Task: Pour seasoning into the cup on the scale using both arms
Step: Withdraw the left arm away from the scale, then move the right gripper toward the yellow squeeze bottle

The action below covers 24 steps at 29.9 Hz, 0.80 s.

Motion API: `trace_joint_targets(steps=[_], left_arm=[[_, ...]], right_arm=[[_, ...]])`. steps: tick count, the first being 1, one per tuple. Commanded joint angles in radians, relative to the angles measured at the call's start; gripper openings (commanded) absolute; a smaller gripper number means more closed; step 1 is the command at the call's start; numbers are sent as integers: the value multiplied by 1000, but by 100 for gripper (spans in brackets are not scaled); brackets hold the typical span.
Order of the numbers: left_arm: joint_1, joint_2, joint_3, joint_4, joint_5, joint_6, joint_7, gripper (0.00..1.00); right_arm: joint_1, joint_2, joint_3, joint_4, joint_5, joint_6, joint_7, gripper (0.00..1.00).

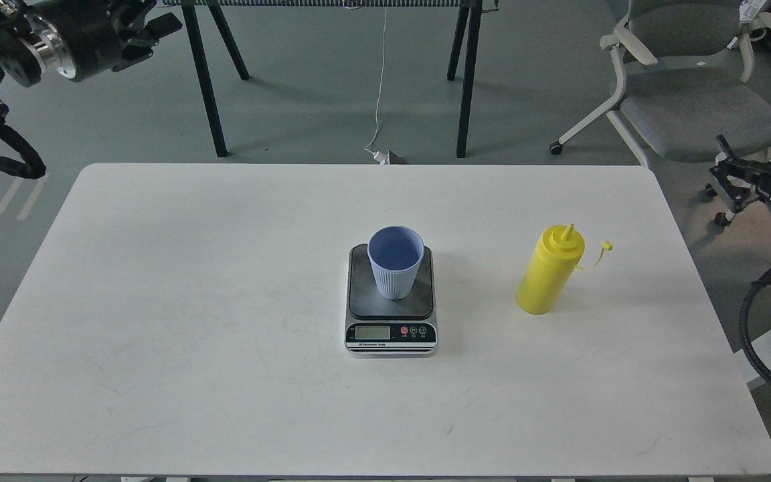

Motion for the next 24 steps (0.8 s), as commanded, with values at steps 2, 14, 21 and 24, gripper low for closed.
trace_joint_targets(steps=[2,14,21,24], left_arm=[[49,23,-11,1,-47,0,0,94],[81,23,-11,1,-58,0,0,95],[81,14,-11,1,-58,0,0,95],[81,8,-11,1,-57,0,0,95]], right_arm=[[-111,-33,24,86,27,0,2,99],[-441,-52,72,324,16,0,3,99],[-524,-49,62,332,-52,0,0,99],[-526,-32,62,332,-134,0,2,99]])
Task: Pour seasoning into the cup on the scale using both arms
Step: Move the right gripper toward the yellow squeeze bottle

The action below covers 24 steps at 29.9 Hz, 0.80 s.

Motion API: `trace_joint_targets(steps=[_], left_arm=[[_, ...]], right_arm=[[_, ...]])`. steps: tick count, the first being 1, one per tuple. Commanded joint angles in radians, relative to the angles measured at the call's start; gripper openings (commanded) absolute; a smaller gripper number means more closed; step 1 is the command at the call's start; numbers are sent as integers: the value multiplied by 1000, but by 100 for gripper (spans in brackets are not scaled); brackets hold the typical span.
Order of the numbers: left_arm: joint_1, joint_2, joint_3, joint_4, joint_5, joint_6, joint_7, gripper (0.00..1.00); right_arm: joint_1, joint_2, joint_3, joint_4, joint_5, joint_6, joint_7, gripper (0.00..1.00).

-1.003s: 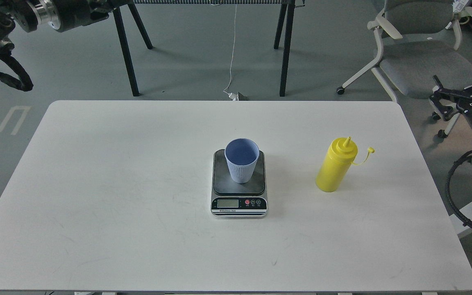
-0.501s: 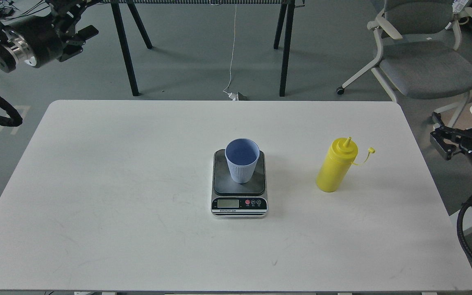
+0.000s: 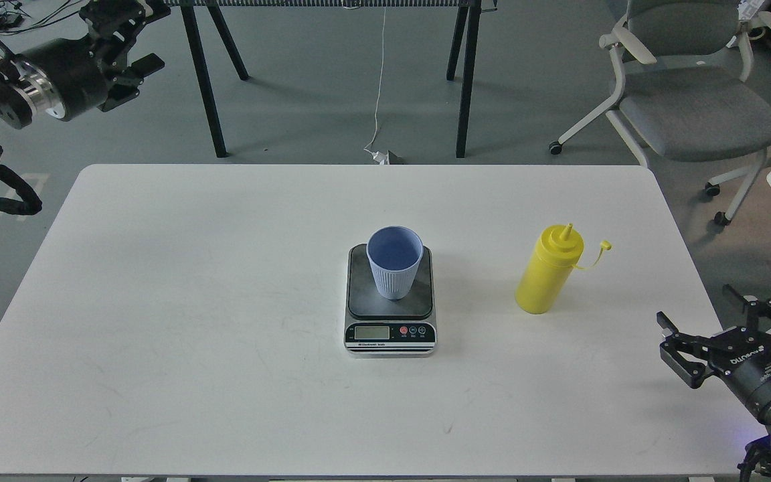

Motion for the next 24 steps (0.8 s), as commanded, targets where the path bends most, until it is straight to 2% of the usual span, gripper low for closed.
trace_joint_targets(steps=[1,12,24], left_arm=[[0,-5,0,0,2,0,0,96],[11,-5,2,-5,3,0,0,96],[14,-2,6,-6,3,0,0,97]], right_arm=[[-3,23,-1,0,-86,0,0,99],[32,159,12,-21,-166,0,-7,99],[159,291,-7,-172,-202,0,-14,99]])
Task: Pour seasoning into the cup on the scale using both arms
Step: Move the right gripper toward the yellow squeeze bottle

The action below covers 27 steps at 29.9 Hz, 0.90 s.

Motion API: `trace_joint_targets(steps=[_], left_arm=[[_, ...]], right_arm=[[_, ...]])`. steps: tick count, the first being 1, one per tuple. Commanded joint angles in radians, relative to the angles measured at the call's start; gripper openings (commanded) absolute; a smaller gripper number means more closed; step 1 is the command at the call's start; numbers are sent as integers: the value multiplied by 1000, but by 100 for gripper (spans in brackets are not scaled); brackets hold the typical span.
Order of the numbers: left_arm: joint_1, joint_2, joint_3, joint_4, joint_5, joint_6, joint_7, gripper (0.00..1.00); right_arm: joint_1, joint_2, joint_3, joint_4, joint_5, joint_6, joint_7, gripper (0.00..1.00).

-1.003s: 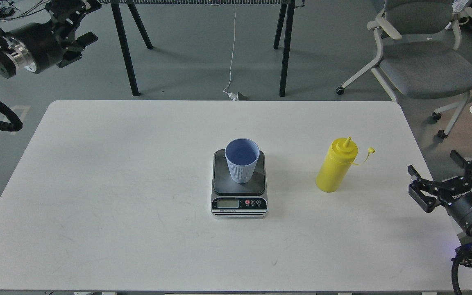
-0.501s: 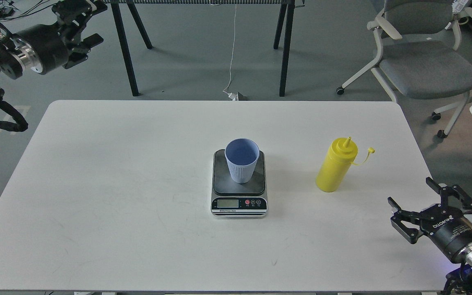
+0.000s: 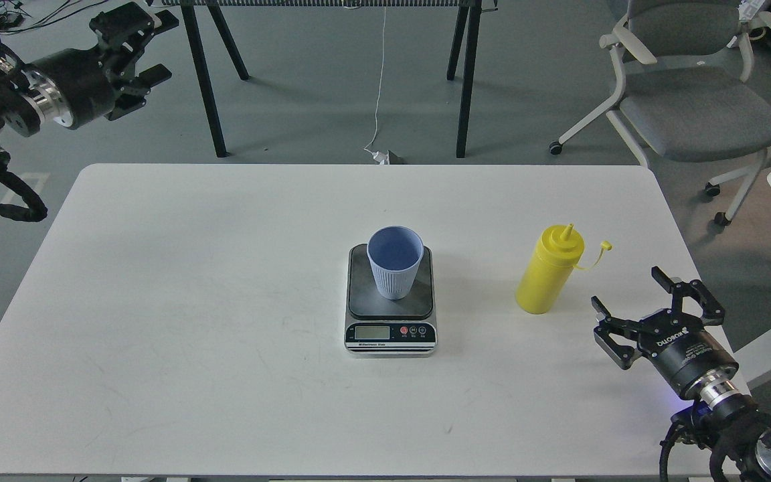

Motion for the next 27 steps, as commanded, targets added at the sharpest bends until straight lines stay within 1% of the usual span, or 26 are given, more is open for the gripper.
trace_joint_targets(steps=[1,3,12,18,27], left_arm=[[0,1,0,0,-1,0,0,97],[0,1,0,0,0,0,0,97],[16,4,0,0,2,0,0,97],[22,6,0,0,2,0,0,97],[26,2,-4,0,2,0,0,97]], right_arm=[[30,35,-5,-33,-23,0,-5,99],[36,65,-4,-51,-43,0,-15,99],[48,151,-5,-109,-81,0,-23,99],[61,179,-5,-129,-83,0,-25,99],[128,199,-43,-192,-83,0,-23,99]])
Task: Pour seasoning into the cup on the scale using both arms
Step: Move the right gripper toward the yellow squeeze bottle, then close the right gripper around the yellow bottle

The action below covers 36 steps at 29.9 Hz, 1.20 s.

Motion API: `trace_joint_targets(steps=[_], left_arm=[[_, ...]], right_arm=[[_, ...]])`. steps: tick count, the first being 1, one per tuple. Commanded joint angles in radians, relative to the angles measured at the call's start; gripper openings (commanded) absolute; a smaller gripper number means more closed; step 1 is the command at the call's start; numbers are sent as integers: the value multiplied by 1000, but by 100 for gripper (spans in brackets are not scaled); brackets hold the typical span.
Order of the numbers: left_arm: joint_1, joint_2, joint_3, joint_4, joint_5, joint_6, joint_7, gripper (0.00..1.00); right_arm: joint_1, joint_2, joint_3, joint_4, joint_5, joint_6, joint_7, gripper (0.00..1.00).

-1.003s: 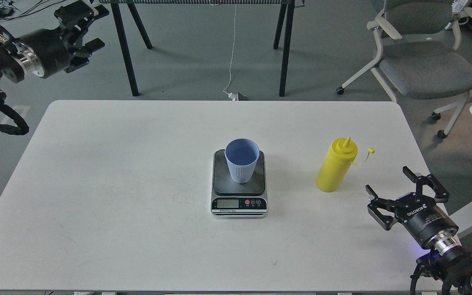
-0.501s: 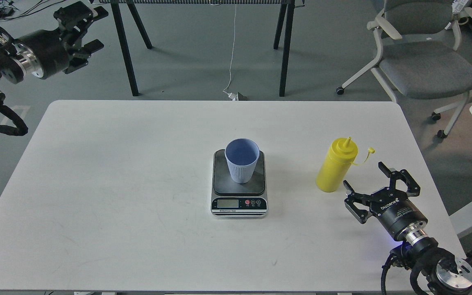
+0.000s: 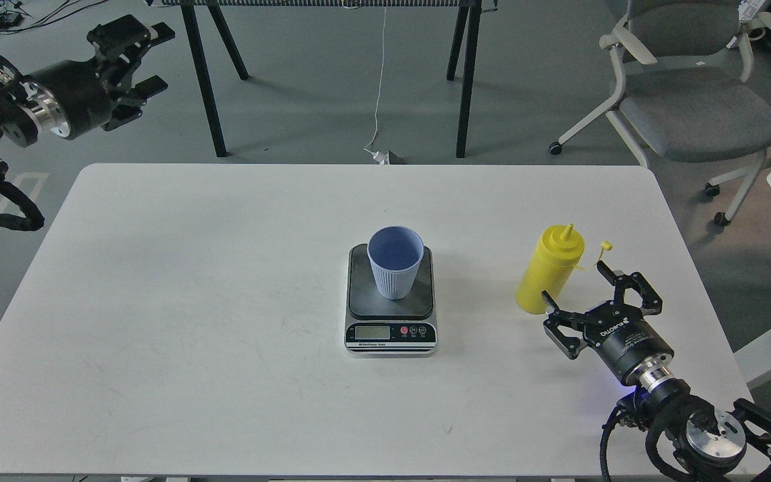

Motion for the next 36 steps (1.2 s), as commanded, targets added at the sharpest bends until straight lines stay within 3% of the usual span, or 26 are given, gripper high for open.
trace_joint_targets(steps=[1,36], left_arm=[[2,-2,-2,0,0,0,0,97],[19,-4,-2,-2,0,0,0,98]], right_arm=[[16,12,-5,-29,0,0,0,99],[102,126,6,-175,-21,0,-19,99]])
